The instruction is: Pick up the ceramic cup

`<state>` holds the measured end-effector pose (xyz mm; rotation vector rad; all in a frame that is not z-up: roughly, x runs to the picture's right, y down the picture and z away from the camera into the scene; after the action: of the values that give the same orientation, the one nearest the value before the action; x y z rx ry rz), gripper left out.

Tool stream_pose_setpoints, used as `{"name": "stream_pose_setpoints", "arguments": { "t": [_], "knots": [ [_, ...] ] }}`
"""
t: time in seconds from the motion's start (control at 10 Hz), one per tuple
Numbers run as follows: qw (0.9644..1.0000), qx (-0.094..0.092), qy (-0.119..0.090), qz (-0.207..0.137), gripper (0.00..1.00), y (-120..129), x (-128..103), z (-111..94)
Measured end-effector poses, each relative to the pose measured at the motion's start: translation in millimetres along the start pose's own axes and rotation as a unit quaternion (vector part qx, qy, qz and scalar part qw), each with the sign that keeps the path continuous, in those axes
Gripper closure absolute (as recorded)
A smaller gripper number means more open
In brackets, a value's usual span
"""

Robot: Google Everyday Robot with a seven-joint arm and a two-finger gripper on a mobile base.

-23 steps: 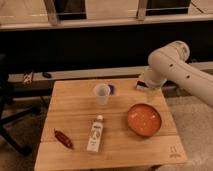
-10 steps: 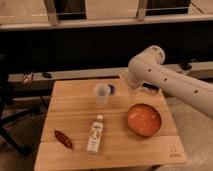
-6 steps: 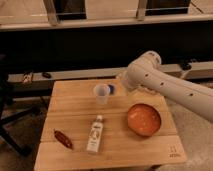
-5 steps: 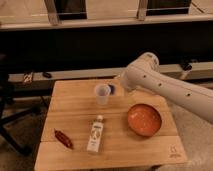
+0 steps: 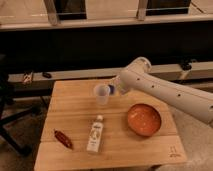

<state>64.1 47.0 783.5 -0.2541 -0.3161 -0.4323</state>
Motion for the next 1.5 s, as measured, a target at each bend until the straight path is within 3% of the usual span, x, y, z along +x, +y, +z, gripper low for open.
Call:
{"name": "stream_pose_setpoints", "arguments": {
  "t": [0.7, 1.5],
  "knots": [
    [0.9994, -0.002, -0.030, -0.019, 0.20, -9, -15, 27],
    [0.9970, -0.029, -0.065, -0.032, 0.20, -13, -33, 59]
  ]
}}
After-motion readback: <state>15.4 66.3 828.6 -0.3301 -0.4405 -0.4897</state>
